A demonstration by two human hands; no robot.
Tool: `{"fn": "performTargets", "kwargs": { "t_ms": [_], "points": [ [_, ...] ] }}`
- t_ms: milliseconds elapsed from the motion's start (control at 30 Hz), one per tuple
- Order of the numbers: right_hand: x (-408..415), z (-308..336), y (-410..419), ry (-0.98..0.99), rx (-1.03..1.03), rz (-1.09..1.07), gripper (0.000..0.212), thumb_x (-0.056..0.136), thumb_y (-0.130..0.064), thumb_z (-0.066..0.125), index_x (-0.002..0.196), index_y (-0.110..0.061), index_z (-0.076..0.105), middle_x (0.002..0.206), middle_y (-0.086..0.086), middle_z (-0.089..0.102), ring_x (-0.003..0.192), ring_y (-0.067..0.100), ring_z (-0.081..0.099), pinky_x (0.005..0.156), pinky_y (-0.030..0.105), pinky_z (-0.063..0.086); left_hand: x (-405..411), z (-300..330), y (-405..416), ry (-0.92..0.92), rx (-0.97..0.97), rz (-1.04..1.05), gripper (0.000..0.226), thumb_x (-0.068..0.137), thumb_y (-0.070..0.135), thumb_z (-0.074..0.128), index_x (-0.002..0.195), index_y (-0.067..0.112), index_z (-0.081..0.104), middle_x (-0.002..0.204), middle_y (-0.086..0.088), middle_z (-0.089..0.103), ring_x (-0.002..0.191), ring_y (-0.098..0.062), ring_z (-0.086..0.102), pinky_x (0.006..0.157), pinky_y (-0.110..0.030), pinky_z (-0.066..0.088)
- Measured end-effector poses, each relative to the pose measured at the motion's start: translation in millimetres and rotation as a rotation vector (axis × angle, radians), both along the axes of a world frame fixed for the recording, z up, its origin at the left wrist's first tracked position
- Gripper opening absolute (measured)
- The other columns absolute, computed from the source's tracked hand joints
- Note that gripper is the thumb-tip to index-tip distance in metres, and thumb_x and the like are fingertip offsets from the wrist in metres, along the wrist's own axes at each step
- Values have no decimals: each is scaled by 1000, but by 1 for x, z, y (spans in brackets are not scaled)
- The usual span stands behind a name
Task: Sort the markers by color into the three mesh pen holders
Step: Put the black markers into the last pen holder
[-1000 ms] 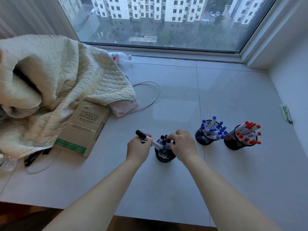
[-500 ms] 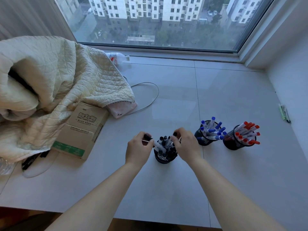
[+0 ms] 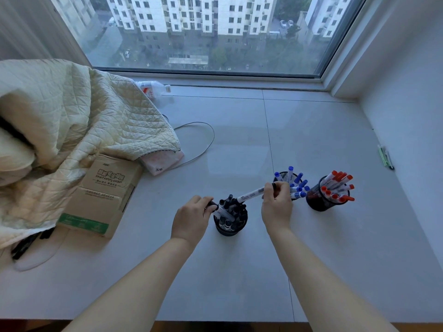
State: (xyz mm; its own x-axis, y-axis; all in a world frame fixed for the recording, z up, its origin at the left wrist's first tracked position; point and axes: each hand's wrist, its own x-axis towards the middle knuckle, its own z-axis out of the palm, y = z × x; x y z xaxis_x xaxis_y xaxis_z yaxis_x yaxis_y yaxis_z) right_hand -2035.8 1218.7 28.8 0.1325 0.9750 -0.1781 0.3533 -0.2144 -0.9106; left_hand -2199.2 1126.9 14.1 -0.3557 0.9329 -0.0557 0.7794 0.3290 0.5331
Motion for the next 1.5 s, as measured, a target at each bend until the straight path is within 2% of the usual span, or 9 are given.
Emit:
{"fn": "performTargets", "kwargs": {
  "t_ms": [100, 233, 433, 600, 767, 1067, 1233, 1400, 1500],
  "points": [
    [0, -1, 1, 74, -45, -108, 14, 94, -26, 47, 88, -13, 45, 71, 1, 53, 60, 13, 48, 53, 13, 39, 5, -3, 2, 112, -116, -95, 32, 97, 39, 42, 121, 26, 58, 103, 2, 62, 88, -24, 60, 71, -30, 44],
    [4, -1, 4, 230, -160, -217, 12, 94, -20, 44, 86, -12, 44, 67, 1, 49, 56, 13, 44, 54, 25, 40, 9, -8, 7, 228, -148, -201, 32, 99, 36, 34, 127, 35, 51, 112, 7, 55, 100, -16, 51, 66, -27, 44],
    [6, 2, 2, 317, -250, -217, 16, 94, -15, 40, 80, -16, 47, 62, 0, 48, 50, 11, 41, 44, 18, 39, 13, -18, 12, 338, -237, -271, 40, 100, 32, 32, 139, 37, 33, 127, 7, 44, 111, -17, 42, 64, -27, 41],
    [6, 3, -3, 352, -301, -200, 16, 95, -15, 40, 82, -15, 50, 62, 0, 46, 51, 10, 41, 47, 21, 38, 10, -26, 6, 241, -223, -182, 42, 95, 29, 42, 137, 31, 36, 122, 6, 50, 109, -18, 47, 73, -30, 44],
    [7, 6, -9, 445, -467, -64, 24, 94, -17, 44, 81, -17, 64, 62, 0, 52, 49, 9, 43, 50, 21, 40, 6, -31, 9, 118, -238, -90, 28, 95, 34, 45, 121, 24, 47, 114, 6, 59, 93, -21, 60, 66, -29, 40],
    [14, 16, -13, 816, -703, 157, 18, 96, -9, 44, 108, -10, 58, 80, 1, 65, 69, 11, 55, 66, 23, 46, -11, -10, 12, 36, -264, -28, 21, 91, 41, 48, 103, 27, 59, 95, 4, 64, 87, -22, 58, 65, -28, 39],
    [12, 19, -14, 526, -600, 333, 10, 95, -11, 49, 101, -17, 54, 93, 1, 67, 86, 14, 61, 71, 26, 47, -42, 16, 5, -27, -142, 53, 16, 89, 37, 52, 89, 23, 59, 76, 5, 60, 77, -24, 58, 60, -30, 41],
    [5, 15, -15, 229, -406, 284, 12, 90, -18, 56, 100, -15, 62, 89, -3, 61, 76, 7, 56, 62, 19, 44, -62, 38, -1, -101, -14, 277, 18, 88, 34, 52, 81, 18, 55, 75, -1, 66, 76, -25, 57, 63, -34, 44],
    [0, 11, -16, 145, -338, 324, 11, 85, -11, 60, 95, -16, 63, 82, -5, 59, 77, 13, 57, 68, 24, 47, -65, 44, -3, -288, 75, 477, 15, 87, 28, 49, 76, 19, 54, 66, 4, 64, 69, -18, 59, 55, -29, 40]
  ]
}}
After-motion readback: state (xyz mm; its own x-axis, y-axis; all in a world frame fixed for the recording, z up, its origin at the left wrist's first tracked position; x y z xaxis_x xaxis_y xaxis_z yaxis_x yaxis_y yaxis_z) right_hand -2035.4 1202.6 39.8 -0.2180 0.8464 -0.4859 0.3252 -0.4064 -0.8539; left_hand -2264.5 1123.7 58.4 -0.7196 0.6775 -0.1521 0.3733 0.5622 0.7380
